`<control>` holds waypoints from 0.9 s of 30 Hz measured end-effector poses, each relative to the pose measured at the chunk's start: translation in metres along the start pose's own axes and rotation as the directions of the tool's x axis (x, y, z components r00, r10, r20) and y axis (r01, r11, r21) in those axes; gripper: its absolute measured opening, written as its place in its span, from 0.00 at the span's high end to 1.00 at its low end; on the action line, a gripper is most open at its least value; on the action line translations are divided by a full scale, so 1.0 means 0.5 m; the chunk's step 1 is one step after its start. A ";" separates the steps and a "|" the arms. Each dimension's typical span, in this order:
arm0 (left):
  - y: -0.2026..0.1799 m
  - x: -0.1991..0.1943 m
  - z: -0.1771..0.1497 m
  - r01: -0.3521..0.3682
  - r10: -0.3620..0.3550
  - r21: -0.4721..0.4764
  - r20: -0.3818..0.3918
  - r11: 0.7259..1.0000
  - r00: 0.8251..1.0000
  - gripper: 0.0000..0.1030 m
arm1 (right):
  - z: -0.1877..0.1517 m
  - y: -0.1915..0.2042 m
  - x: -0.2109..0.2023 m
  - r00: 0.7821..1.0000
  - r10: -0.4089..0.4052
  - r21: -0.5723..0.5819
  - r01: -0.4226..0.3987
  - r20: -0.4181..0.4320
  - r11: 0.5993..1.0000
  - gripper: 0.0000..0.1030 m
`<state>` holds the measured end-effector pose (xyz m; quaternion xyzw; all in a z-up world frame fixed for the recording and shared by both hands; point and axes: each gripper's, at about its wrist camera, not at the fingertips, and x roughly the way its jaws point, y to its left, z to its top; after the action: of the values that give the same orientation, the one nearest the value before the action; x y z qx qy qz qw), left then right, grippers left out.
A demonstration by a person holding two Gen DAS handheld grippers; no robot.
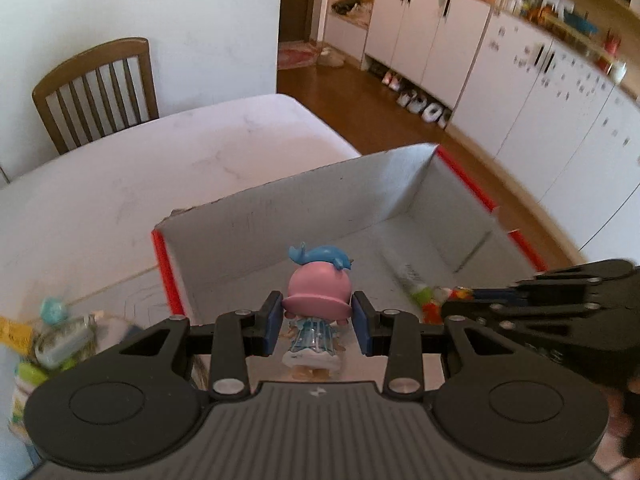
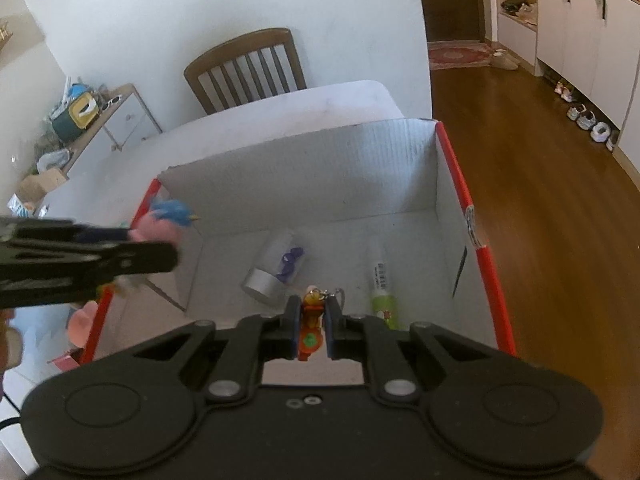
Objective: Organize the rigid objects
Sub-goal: 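Carry the doll and keychain figure with both grippers into the shoebox, then lower and release the doll with the left gripper while the right releases the keychain figure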
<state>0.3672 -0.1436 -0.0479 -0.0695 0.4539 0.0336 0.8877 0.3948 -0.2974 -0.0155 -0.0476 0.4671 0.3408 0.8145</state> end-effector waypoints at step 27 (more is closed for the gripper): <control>0.025 0.222 0.009 -0.091 0.084 -0.007 -0.318 0.996 0.944 0.64 | 0.003 0.013 0.095 0.983 -0.048 -0.156 0.020 -0.175 0.987 0.78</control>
<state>0.4345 -0.1310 -0.1363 -0.0635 0.5930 0.0661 0.8000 0.4077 -0.2675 -0.0510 -0.1487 0.5097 0.3561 0.7689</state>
